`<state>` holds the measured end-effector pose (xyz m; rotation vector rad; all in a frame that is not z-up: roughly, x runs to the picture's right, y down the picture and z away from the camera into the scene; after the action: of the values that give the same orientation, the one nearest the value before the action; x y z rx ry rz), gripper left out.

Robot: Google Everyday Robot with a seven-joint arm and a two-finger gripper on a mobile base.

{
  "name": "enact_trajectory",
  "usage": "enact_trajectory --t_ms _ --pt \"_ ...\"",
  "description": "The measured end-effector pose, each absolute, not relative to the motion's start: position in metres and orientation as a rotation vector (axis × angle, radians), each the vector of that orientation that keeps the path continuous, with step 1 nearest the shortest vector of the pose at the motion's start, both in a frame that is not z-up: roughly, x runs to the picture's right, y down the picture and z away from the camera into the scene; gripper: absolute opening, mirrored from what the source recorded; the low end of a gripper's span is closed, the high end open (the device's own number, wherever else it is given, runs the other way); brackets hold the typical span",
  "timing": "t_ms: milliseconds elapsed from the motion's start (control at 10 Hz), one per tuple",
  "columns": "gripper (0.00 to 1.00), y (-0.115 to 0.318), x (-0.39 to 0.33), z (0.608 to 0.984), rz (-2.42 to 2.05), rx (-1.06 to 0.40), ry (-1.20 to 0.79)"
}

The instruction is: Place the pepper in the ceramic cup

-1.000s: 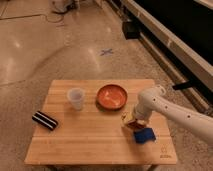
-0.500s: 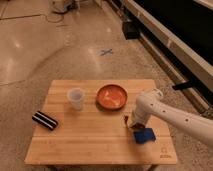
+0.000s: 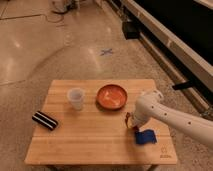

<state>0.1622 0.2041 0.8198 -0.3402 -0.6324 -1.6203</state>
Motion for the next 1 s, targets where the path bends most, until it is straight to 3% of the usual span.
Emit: enact_trajectory --t_ms 800,1000 --pt "0.00 0.153 0.128 0.706 -1.668 -0.187 -0.725" --pt "0.00 0.152 0.125 0.706 -1.671 -0.183 -0.727"
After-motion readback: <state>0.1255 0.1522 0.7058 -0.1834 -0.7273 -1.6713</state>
